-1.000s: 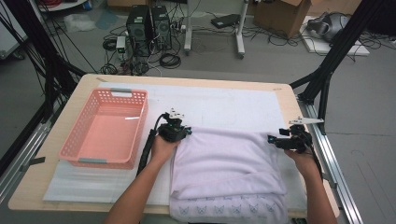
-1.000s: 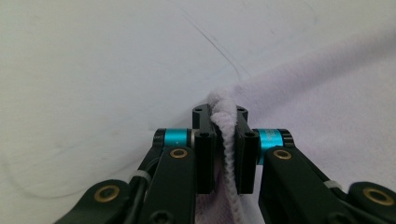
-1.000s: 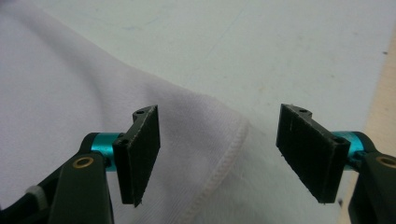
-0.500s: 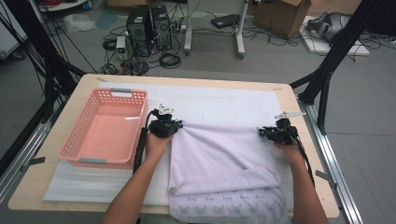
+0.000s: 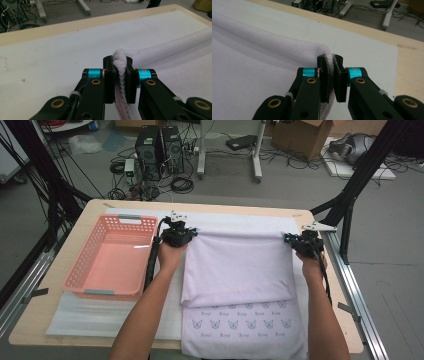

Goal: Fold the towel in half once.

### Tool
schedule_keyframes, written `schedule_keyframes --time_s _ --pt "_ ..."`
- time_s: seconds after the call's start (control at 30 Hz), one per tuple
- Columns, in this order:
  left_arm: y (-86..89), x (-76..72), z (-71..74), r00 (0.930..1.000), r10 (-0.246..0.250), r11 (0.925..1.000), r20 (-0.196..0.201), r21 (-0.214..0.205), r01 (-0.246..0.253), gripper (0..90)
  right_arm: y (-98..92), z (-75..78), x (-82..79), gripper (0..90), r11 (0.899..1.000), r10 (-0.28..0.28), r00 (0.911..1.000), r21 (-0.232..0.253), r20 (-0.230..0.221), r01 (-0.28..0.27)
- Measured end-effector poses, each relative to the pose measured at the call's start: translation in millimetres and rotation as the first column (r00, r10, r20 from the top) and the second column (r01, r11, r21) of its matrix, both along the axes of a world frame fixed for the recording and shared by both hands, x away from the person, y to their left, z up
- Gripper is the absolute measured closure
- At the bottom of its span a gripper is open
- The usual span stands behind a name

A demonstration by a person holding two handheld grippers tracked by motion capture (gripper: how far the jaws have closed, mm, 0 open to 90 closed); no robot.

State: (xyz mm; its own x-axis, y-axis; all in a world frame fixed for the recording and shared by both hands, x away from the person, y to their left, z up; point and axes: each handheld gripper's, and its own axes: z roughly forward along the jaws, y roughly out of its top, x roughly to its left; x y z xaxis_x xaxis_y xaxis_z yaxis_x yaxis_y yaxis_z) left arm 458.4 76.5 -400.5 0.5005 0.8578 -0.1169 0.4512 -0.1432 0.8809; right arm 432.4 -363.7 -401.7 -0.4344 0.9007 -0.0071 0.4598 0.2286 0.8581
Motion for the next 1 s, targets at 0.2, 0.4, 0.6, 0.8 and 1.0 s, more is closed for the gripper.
schedule_keyframes --time_s 0.2,0.4,0.6,0.8,1.0 --pt "5.0 29.3 1.3 0.9991 0.043 0.9981 0.006 -0.043 -0.043 82.1 6.5 -2.0 19.1 85.4 1.000 -0.027 0.9994 0.009 0.022 0.026" --pt "4.4 31.2 -12.8 0.9980 0.028 0.9935 -0.056 -0.108 -0.034 72.3 13.0 -3.0 31.7 77.1 0.997 -0.076 0.9971 0.011 0.004 0.076" --pt "6.0 19.5 -19.2 0.9974 -0.033 0.9901 -0.063 -0.138 0.024 57.2 12.4 0.6 26.0 57.9 0.995 -0.081 0.9964 0.057 -0.027 0.082" --pt "6.8 -1.2 -15.8 0.9968 -0.060 0.9897 -0.053 -0.133 0.053 55.3 10.1 11.1 9.9 57.3 0.998 -0.010 0.9986 0.053 -0.052 0.013" --pt "2.4 -26.0 -9.5 0.9934 -0.107 0.9900 -0.043 -0.098 0.102 53.7 6.7 5.6 -14.3 53.7 0.997 0.032 0.9957 0.074 -0.087 -0.026"
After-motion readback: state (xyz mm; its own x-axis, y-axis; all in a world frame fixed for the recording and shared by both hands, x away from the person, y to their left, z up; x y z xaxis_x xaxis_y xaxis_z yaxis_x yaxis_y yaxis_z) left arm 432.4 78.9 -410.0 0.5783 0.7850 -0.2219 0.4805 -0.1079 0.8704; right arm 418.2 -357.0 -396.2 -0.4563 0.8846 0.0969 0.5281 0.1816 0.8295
